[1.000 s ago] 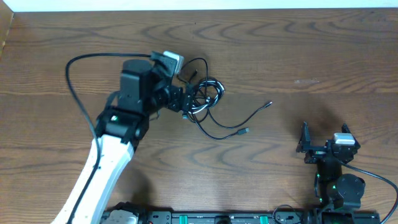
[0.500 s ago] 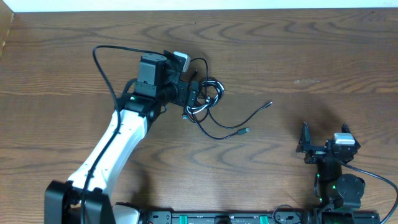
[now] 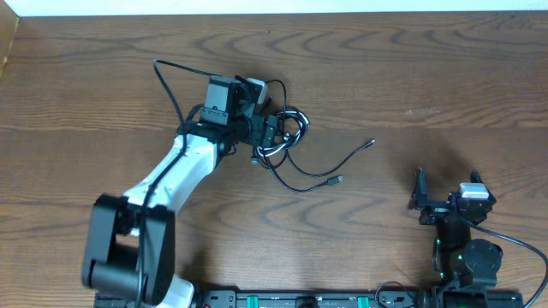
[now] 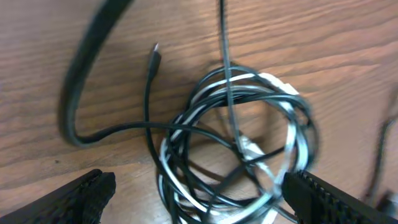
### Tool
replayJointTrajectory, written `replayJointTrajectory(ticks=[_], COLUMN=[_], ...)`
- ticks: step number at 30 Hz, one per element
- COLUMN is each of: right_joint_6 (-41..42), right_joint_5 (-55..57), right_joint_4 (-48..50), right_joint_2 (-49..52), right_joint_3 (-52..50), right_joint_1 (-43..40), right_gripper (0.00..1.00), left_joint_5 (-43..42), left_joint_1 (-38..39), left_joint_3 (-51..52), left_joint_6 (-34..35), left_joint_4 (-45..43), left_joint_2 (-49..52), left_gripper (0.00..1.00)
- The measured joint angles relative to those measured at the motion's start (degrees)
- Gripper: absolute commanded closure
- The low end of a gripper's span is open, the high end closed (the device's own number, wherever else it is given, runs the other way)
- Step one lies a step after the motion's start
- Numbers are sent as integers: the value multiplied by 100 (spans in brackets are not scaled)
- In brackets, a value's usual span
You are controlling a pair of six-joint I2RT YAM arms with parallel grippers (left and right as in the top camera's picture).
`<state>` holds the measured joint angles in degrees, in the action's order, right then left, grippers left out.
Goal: Untangle cables
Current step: 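Move the left gripper forward over the tangled cable bundle and lower, then grasp a black cable in the bundle with the left gripper and lift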
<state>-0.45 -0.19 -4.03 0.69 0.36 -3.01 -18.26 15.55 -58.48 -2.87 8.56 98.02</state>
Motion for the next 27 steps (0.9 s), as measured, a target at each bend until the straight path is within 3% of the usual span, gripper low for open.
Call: replayJointTrajectory(ticks=[8,16,24,27], right_joint_6=[0,2,2,0], right_joint_5=[0,0,0,0], right_joint_4=[-2,0,0,0], right_joint_2=[0,0,0,0], right_joint_3=[0,0,0,0], right_joint_1=[0,0,0,0], right_gripper=[1,1,1,1], left_joint_5=[352,402,402,409], left_joint_1=[0,0,0,11], left_joint_3=[0,0,-13,-70], left_joint_6=[-13,35,402,476], left_joint_4=[-160,-240,-269,-284], left_joint_2=[535,719,999,1049], left_gripper=[13,33,34,46])
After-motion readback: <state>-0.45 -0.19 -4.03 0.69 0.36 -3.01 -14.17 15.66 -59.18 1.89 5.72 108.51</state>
